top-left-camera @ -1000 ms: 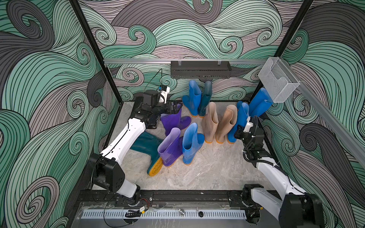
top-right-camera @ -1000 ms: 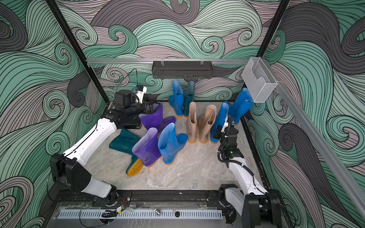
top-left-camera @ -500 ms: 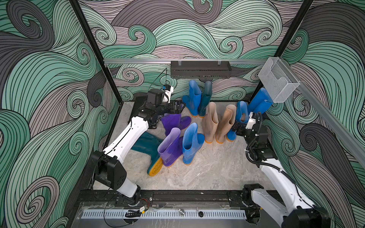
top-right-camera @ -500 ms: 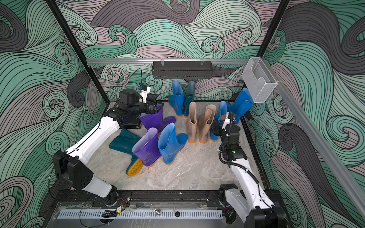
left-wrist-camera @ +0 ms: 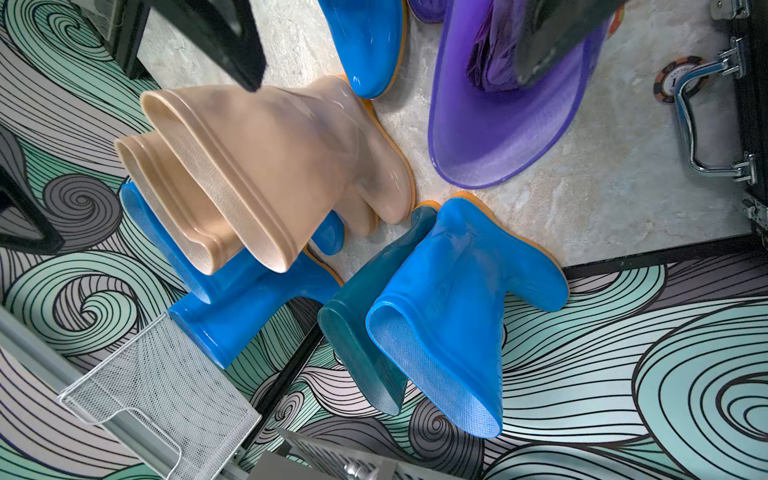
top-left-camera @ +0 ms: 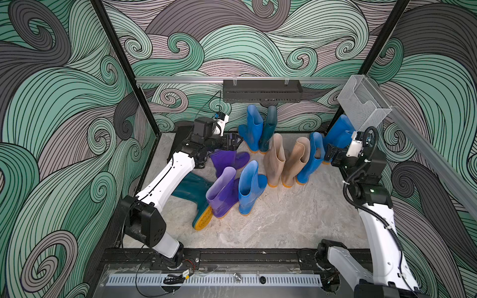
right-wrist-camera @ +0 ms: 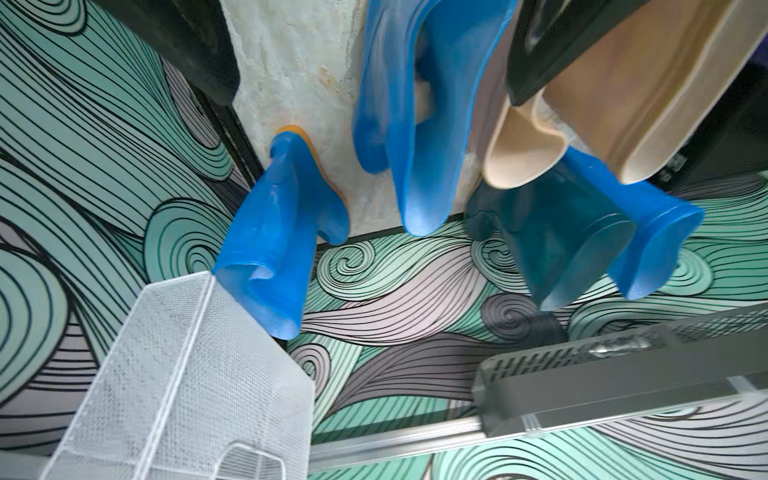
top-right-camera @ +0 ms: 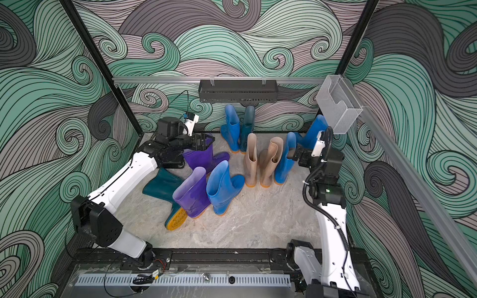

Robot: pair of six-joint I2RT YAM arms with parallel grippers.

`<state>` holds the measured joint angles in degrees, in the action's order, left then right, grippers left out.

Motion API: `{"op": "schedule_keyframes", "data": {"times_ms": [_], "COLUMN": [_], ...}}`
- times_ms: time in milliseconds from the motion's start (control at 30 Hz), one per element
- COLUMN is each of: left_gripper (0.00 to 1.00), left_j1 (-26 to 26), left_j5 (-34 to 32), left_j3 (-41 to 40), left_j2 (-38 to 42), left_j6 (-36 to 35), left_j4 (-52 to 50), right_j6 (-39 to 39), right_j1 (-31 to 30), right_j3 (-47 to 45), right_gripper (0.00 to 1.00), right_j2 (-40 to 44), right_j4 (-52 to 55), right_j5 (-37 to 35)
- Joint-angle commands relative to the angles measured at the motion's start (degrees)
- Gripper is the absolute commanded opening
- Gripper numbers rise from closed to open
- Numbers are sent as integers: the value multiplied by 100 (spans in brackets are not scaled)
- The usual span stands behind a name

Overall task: Match and arrange rain boots in pairs
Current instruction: Adjust the rain boot at the center of the board, then pair a pair of rain boots at the center of the board.

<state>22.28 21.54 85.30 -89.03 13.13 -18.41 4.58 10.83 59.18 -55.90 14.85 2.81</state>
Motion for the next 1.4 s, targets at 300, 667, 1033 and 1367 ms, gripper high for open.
{"op": "schedule_keyframes", "data": {"times_ms": [300, 667, 1033, 1367], "left_gripper": [95, 94, 94, 94], "left_j1": [39, 54, 110, 119], "left_j5": [227, 360, -82, -274], "left_j3": [501, -117, -212, -359], "left_j2": [-215, -125, -208, -187], "left_j6": [-746, -1022, -1014, -1035], "left_j4": [-90, 1176, 1141, 1151], "right_j6": [76, -335, -563, -533], "right_j1": [586, 656, 657, 630], "right_j3": [-142, 78, 531, -316], "right_gripper": [99, 99, 67, 0], "right_j2": [-1772, -3477, -4880, -3816], "right_j4": [-1417, -3425, -5237, -5032], "right_j5": [-844, -1027, -578, 325]}}
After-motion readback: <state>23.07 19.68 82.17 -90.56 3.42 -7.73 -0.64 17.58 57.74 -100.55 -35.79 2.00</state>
